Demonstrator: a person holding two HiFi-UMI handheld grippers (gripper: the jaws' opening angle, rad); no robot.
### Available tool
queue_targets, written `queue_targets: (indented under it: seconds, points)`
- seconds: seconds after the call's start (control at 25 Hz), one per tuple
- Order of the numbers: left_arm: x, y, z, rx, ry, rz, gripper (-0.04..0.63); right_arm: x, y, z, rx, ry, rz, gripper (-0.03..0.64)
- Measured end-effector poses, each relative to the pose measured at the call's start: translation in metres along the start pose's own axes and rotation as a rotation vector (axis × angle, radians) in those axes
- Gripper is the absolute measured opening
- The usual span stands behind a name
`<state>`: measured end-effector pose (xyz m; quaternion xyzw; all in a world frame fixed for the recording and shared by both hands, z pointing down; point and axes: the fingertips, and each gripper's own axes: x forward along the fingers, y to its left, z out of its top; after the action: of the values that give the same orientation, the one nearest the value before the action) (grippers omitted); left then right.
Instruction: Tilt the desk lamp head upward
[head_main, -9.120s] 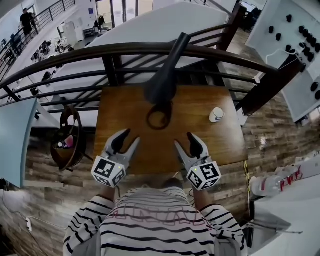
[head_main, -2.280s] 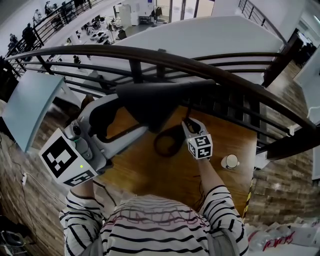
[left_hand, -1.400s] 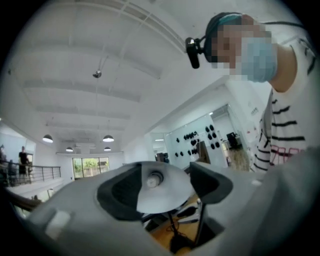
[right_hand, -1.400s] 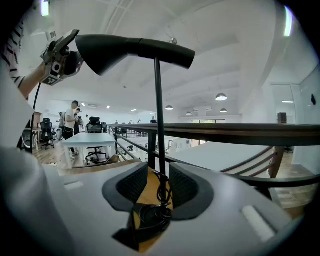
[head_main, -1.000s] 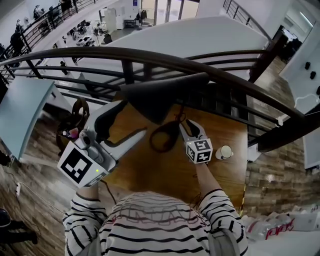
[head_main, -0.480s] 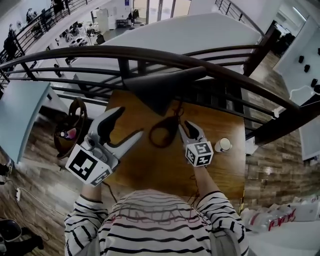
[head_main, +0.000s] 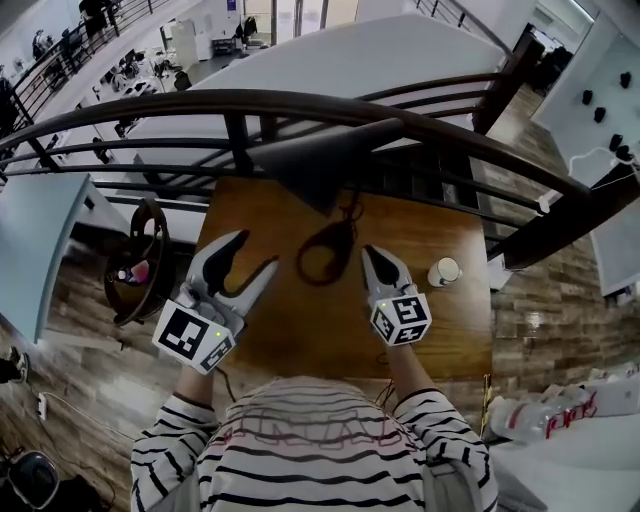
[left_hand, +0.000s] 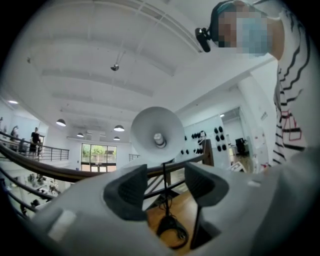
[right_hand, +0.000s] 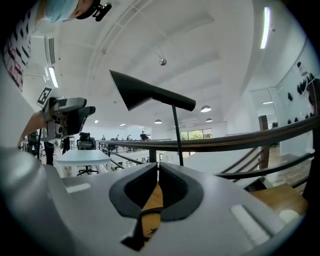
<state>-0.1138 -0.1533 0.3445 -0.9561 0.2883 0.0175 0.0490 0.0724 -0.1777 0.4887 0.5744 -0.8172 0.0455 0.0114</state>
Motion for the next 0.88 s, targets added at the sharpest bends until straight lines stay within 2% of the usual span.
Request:
queue_targets:
  seconds: [0.36, 0.68, 0.88]
  points:
    - [-0.016, -0.007, -0.031, -0.021, 0.031, 0.001, 0.128, -0.033, 0.029, 0.01, 0.053, -0.052, -0.03, 0.0]
    - [-0.031, -0.008, -0.056, -0.014, 0.068, -0.013, 0.076, -0.052, 0.057, 0.008, 0.087, -0.064, -0.065, 0.0]
    - [-0.045, -0.013, -0.069, -0.035, 0.081, -0.024, 0.04, -0.066, 0.074, 0.003, 0.099, -0.065, -0.088, 0.0]
